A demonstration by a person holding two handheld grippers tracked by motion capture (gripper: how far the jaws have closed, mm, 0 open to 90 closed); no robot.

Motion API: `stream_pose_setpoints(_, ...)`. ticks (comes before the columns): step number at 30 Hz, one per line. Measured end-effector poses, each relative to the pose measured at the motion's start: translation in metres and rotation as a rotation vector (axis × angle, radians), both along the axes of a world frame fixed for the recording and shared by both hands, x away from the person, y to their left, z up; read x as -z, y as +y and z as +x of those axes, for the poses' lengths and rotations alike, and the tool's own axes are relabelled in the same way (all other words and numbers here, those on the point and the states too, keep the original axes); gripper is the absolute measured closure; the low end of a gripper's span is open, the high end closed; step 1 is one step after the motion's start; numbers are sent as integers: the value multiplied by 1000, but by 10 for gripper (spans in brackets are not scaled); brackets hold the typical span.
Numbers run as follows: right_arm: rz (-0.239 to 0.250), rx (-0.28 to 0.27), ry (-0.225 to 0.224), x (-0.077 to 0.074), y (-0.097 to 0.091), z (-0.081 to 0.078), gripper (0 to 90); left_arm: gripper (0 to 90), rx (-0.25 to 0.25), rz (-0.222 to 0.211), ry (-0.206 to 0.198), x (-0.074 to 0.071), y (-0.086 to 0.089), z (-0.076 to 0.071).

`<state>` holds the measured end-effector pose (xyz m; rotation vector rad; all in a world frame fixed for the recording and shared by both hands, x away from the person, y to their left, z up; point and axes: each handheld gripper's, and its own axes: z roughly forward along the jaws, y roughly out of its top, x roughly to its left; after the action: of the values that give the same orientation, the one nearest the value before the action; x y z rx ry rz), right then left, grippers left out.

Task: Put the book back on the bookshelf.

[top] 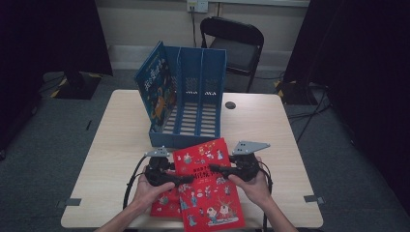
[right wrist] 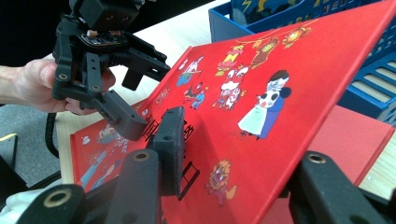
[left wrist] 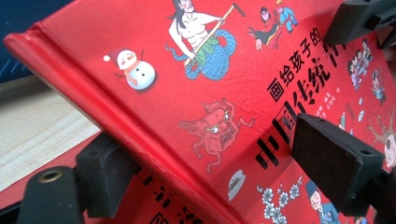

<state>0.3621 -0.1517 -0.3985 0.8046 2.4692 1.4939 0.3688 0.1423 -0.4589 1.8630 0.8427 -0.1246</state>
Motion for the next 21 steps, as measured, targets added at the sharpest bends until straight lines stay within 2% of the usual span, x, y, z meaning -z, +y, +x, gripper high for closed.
stream_pose_setpoints(8,10,23,23,-4,3,4,582,260,-32,-35,-15,-7,10,1)
stream_pose_setpoints(10,11,22,19,-6,4,5,582,283,-38,-51,-19,-9,14,2)
stream_pose_setpoints(14,24,17,3,-10,8,7,582,300,-39,-50,-58,-16,19,2)
stream_pose_setpoints(21,46,6,-15,-18,14,11,582,346,-55,-74,-92,-27,31,2)
